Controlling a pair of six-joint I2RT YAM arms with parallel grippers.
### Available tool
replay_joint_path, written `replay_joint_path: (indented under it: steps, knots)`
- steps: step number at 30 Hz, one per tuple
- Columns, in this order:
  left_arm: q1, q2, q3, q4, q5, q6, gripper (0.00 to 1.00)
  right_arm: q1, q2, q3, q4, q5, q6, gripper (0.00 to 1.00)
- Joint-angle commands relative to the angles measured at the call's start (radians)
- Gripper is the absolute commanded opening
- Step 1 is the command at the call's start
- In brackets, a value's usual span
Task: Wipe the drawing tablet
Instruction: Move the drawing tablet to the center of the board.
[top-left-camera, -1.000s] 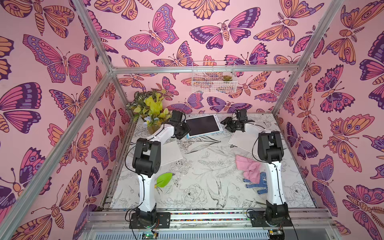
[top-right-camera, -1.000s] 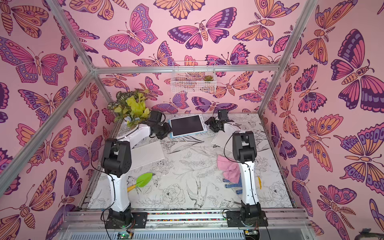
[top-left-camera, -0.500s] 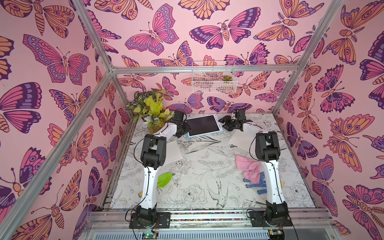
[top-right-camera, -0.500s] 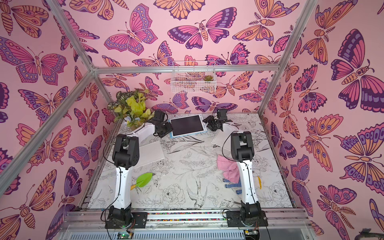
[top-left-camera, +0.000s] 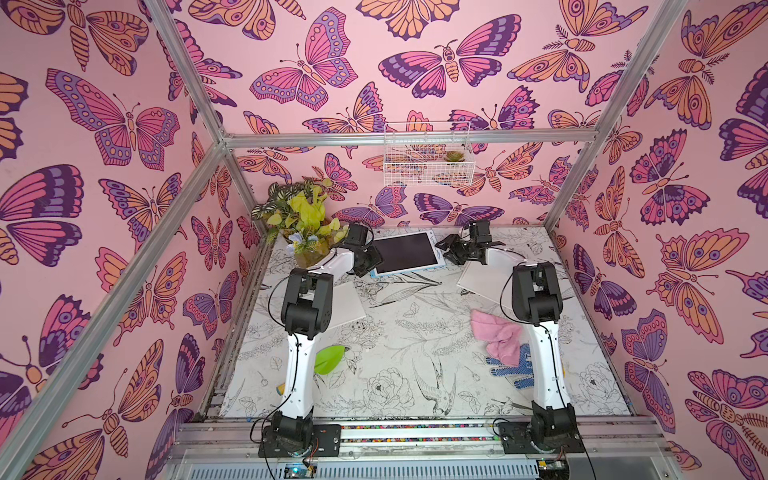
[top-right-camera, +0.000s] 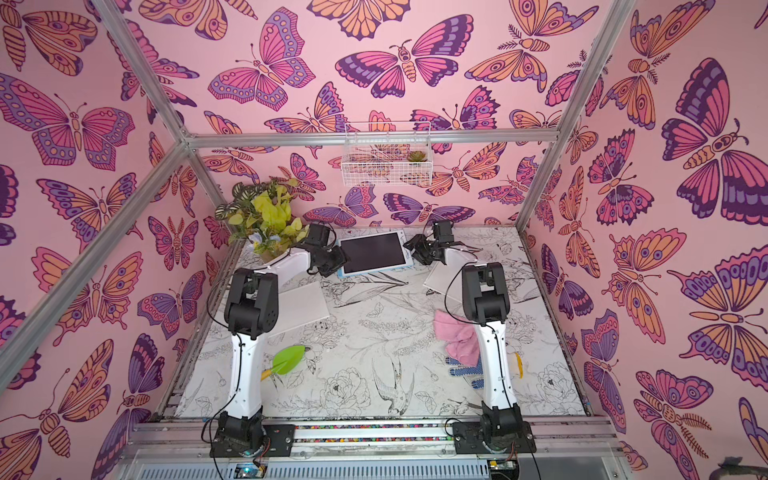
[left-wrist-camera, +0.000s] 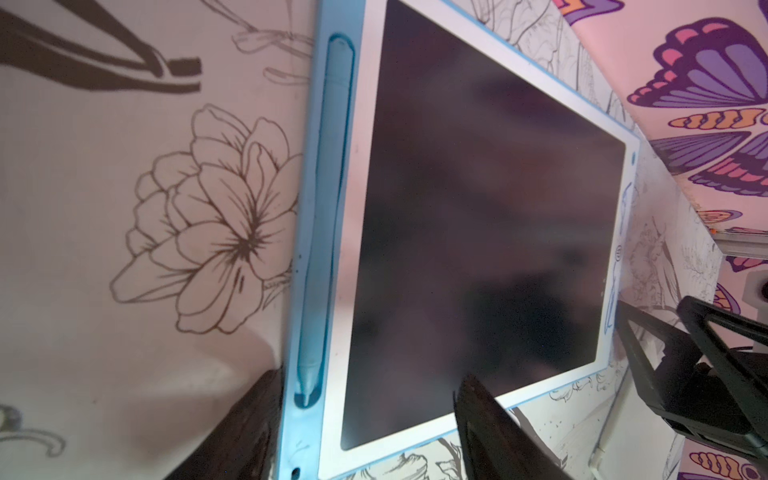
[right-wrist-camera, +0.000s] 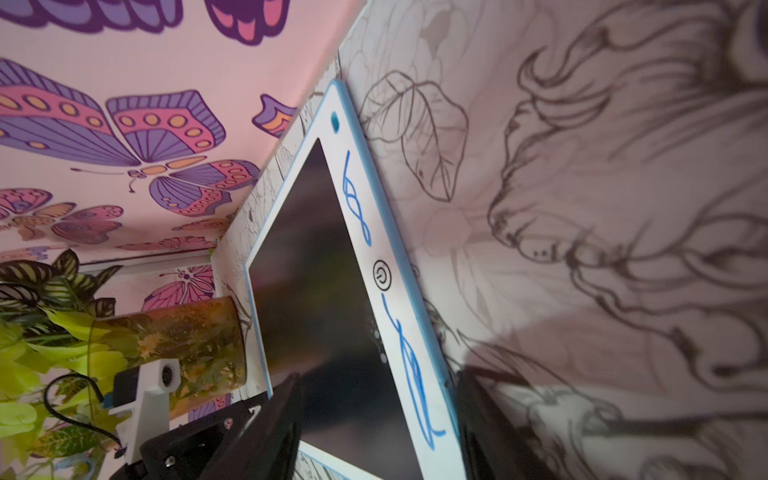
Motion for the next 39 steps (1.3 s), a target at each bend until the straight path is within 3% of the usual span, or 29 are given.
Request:
replay_joint_path:
  steps: [1,16,28,39]
  knots:
    - [-0.036,-0.032,-0.088,-0.018,0.091,-0.01,0.68,0.026,-0.069,-0.088,-0.084,-0.083,-0.056,0.59]
    - [-0.101,-0.292,-0.465,0.008,0.098,-0.07,0.67,0.077,-0.359,-0.499,-0.208,-0.042,-0.173,0.57]
    - [-0.226,-0.547,-0.82,0.056,0.085,-0.188,0.66,0.138,-0.613,-0.829,-0.285,0.065,-0.268,0.57]
    - [-0.294,-0.675,-1.007,0.05,0.084,-0.281,0.67,0.254,-0.72,-0.935,-0.337,0.147,-0.285,0.57]
